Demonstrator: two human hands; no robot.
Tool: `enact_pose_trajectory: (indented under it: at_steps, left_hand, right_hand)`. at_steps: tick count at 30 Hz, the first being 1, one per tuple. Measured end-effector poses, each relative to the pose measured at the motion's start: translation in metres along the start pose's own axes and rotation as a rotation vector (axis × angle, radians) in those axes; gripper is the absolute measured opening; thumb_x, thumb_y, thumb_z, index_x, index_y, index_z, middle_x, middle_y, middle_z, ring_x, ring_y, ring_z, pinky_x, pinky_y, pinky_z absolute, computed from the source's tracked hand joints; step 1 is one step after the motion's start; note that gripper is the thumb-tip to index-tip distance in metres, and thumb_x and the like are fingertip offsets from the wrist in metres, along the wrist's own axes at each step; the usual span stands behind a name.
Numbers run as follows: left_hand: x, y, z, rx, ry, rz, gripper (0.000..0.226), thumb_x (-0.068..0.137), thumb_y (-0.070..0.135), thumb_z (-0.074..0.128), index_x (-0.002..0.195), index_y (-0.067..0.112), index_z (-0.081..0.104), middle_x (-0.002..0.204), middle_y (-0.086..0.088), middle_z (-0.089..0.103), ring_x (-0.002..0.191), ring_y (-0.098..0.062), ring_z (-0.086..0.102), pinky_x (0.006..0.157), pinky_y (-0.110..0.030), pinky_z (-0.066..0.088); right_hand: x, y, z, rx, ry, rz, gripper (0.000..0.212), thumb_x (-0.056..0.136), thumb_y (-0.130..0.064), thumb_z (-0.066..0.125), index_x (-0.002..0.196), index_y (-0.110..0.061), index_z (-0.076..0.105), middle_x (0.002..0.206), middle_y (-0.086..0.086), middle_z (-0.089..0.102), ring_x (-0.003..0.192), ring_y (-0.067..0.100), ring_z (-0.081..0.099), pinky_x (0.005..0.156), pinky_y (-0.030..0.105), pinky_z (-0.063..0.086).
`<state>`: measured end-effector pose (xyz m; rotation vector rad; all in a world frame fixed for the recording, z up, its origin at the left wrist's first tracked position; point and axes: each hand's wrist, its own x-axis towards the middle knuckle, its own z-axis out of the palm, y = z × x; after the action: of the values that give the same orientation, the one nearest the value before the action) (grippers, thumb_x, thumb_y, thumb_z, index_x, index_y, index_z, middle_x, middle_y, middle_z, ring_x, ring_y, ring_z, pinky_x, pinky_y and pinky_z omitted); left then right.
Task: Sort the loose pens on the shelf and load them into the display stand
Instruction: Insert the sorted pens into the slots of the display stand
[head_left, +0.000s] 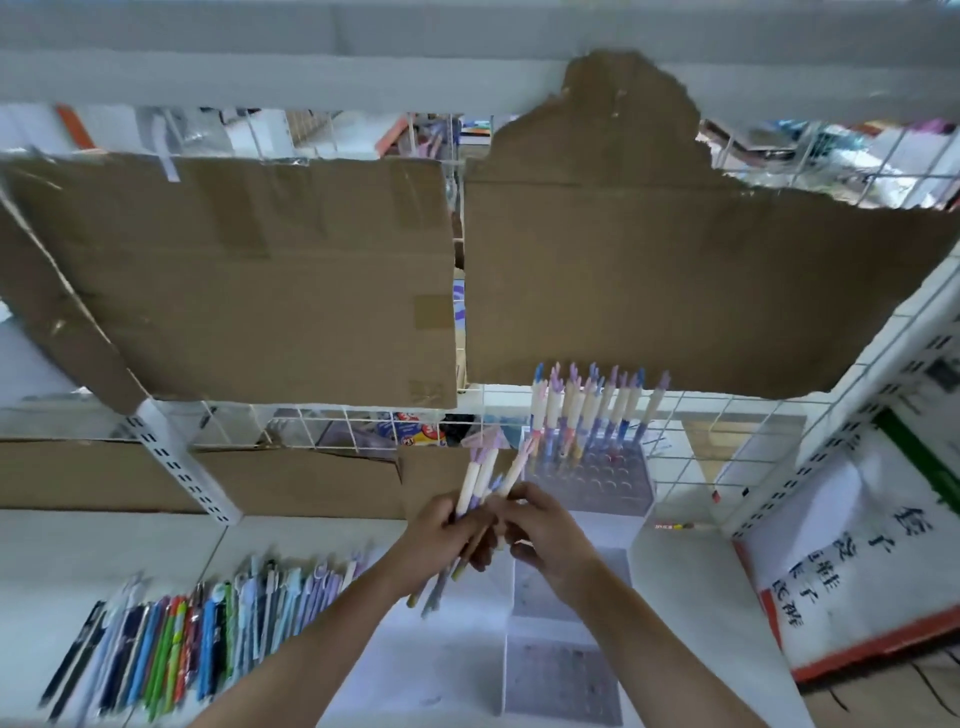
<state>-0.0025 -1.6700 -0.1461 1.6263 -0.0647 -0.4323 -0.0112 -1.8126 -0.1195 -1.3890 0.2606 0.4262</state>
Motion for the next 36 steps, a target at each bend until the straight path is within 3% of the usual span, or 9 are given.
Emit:
enact_pose_trajectory:
  at_steps: [3,5,9,14,21,25,30,33,36]
  left_hand:
    - [0.010,0.001,-0.001,0.068,0.093,0.029,0.036,0.096,0.028,0.051,0.082,-0.004,0.063,0.068,-0.017,0.068,0.061,-0.026,0.065,0.064,-0.036,0.056]
    - [0.018,0.000,-0.003,0.131,0.174,0.017,0.040,0.096,0.033,0.050,0.072,0.003,0.059,0.055,-0.009,0.065,0.051,-0.023,0.062,0.060,-0.036,0.054]
    - [0.030,-0.003,-0.004,0.110,0.205,0.041,0.036,0.090,0.050,0.052,0.066,0.024,0.042,0.042,0.008,0.035,0.036,-0.006,0.032,0.048,-0.028,0.024]
    - [0.034,-0.003,0.002,0.157,0.225,0.040,0.037,0.079,0.067,0.047,0.070,0.031,0.045,0.046,0.007,0.034,0.044,-0.010,0.031,0.048,-0.029,0.024]
    - [0.030,-0.001,0.010,0.146,0.186,0.034,0.022,0.098,0.039,0.042,0.082,0.025,0.044,0.054,0.006,0.036,0.050,-0.011,0.033,0.057,-0.034,0.029]
    - [0.020,0.001,0.008,0.126,0.130,0.103,0.021,0.096,0.042,0.043,0.083,0.026,0.047,0.060,0.003,0.039,0.056,-0.010,0.035,0.059,-0.034,0.031]
    - [0.011,0.014,0.012,0.081,0.117,0.170,0.019,0.097,0.033,0.045,0.084,0.022,0.052,0.063,0.002,0.046,0.057,-0.012,0.040,0.057,-0.028,0.034]
    - [0.011,0.019,0.018,0.074,0.082,0.191,0.029,0.097,0.034,0.045,0.078,0.015,0.056,0.056,0.003,0.048,0.053,-0.012,0.039,0.054,-0.027,0.031]
    - [0.014,0.026,0.033,0.027,0.004,0.220,0.026,0.099,0.028,0.042,0.088,0.011,0.057,0.058,0.005,0.058,0.048,-0.009,0.040,0.048,-0.021,0.031]
  right_hand:
    - [-0.002,-0.023,-0.006,-0.191,0.110,-0.196,0.011,0.094,-0.009,0.053,0.085,-0.012,0.050,0.070,0.015,0.061,0.055,0.020,0.058,0.050,0.024,0.047]
    - [-0.001,-0.038,-0.019,-0.329,0.255,-0.340,0.014,0.095,-0.012,0.051,0.083,-0.017,0.047,0.067,0.009,0.065,0.054,0.017,0.064,0.053,0.024,0.053]
    - [-0.004,-0.064,-0.055,-0.613,0.477,-0.541,0.008,0.095,-0.013,0.051,0.089,-0.012,0.047,0.066,-0.001,0.066,0.054,0.005,0.062,0.050,0.008,0.042]
    - [0.006,-0.070,-0.083,-0.869,0.556,-0.588,0.012,0.096,-0.012,0.051,0.099,-0.001,0.052,0.086,0.015,0.070,0.077,0.029,0.063,0.057,0.025,0.031]
    - [0.024,-0.059,-0.081,-0.992,0.498,-0.432,0.011,0.095,-0.009,0.046,0.085,-0.005,0.046,0.089,0.026,0.066,0.080,0.040,0.061,0.066,0.038,0.045]
    - [0.031,-0.048,-0.079,-1.054,0.511,-0.362,0.022,0.098,-0.013,0.045,0.100,0.005,0.056,0.100,0.027,0.065,0.091,0.042,0.062,0.067,0.034,0.040]
    - [0.028,-0.042,-0.079,-0.993,0.555,-0.325,0.021,0.096,-0.018,0.050,0.103,-0.001,0.058,0.101,0.019,0.068,0.092,0.035,0.064,0.075,0.035,0.048]
    - [0.013,-0.035,-0.073,-0.857,0.491,-0.316,0.011,0.093,-0.015,0.055,0.098,-0.008,0.061,0.085,0.007,0.064,0.077,0.023,0.060,0.067,0.027,0.043]
    - [-0.006,-0.036,-0.054,-0.521,0.195,-0.267,0.014,0.093,-0.014,0.056,0.081,-0.011,0.064,0.058,0.001,0.051,0.051,0.012,0.043,0.050,0.025,0.033]
